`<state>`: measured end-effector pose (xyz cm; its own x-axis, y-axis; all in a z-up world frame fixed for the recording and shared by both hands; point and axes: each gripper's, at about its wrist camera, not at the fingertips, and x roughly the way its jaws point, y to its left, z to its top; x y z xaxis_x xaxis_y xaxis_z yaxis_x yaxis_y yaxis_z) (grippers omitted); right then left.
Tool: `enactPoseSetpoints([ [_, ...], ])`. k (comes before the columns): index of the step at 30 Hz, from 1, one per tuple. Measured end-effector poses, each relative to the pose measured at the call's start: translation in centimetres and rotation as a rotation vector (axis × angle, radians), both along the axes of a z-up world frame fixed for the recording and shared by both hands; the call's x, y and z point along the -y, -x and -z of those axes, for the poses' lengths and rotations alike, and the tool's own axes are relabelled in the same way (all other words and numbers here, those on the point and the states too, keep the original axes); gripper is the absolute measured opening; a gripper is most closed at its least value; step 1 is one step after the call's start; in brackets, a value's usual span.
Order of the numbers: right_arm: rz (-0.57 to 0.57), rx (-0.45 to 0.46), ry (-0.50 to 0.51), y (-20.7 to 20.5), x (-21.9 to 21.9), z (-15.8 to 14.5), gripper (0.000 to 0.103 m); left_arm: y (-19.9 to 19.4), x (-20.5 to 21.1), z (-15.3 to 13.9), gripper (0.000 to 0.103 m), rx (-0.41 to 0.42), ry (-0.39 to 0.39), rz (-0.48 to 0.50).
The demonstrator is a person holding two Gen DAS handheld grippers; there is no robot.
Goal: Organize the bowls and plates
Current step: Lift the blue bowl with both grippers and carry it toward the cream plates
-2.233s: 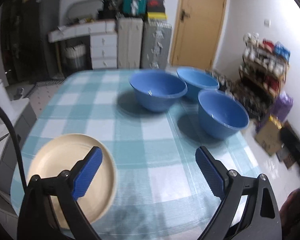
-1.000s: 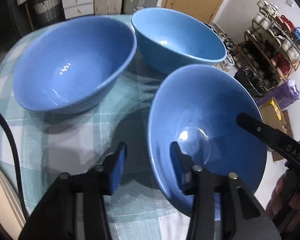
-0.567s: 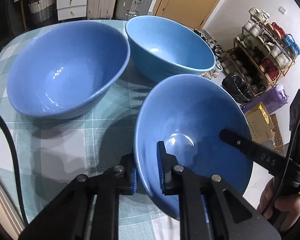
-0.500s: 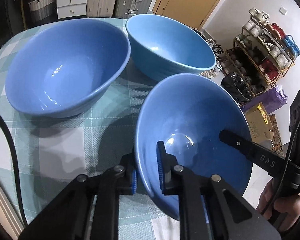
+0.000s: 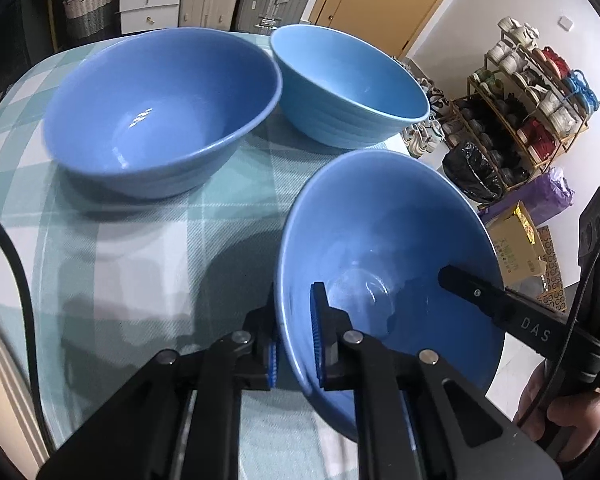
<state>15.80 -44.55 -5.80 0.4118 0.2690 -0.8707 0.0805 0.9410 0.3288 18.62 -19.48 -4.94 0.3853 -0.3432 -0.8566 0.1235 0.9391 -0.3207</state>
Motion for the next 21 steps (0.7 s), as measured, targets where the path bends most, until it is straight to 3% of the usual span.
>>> enactPoseSetpoints([
  [21,-0.051,-0.063,0.003,9.9,-5.6,0.5,0.006,9.9,-4.5,0.8,0.011,0.041,-0.049,0.018],
])
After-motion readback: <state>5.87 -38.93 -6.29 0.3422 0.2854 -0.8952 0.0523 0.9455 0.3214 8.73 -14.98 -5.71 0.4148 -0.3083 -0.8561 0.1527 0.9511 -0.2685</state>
